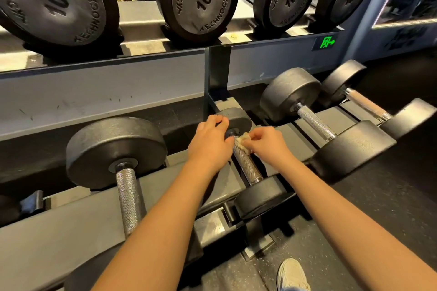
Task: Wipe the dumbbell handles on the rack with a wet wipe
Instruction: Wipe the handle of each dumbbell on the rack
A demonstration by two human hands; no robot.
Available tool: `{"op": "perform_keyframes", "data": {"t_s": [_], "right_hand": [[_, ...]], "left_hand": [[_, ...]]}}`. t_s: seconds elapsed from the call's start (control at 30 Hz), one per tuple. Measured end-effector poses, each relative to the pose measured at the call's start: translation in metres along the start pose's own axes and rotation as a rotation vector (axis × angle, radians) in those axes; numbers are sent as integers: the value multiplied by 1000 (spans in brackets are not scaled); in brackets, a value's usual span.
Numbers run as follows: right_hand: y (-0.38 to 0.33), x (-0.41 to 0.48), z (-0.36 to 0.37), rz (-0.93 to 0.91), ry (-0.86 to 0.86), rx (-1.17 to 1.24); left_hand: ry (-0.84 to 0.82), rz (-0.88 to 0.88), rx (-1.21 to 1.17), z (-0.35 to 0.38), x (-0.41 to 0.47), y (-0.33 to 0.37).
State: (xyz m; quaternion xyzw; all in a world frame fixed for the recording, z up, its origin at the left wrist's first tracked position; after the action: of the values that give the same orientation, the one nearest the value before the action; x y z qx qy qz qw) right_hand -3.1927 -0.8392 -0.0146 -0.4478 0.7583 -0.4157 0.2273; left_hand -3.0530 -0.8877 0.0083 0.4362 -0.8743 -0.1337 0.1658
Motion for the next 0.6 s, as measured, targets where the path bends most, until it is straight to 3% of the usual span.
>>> {"op": "perform_keyframes", "data": {"t_s": [0.17,0.3,0.6], "right_hand": [[-5,18,8,-1,9,1],[7,2,-4,4,-87,42],[23,-28,-33,142,-329,-123]], "left_hand": [[-2,-14,3,2,-1,-2],[5,-9,-2,2,-1,-1],[-34,-9,17,6,-4,3]]}}
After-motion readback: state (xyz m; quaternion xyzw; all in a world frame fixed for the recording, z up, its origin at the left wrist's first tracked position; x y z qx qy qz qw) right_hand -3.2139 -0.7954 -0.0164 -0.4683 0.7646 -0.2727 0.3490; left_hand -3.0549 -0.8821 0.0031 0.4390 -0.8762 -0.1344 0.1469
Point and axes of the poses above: each hand's wrist, its own x-axis towards the middle knuckle, its own z-axis out of the palm, y = z × x, the point moved 2 cm from there along x, towards the middle knuckle, and after that the axes turned 7 degrees about x, right-handed, at the moved point
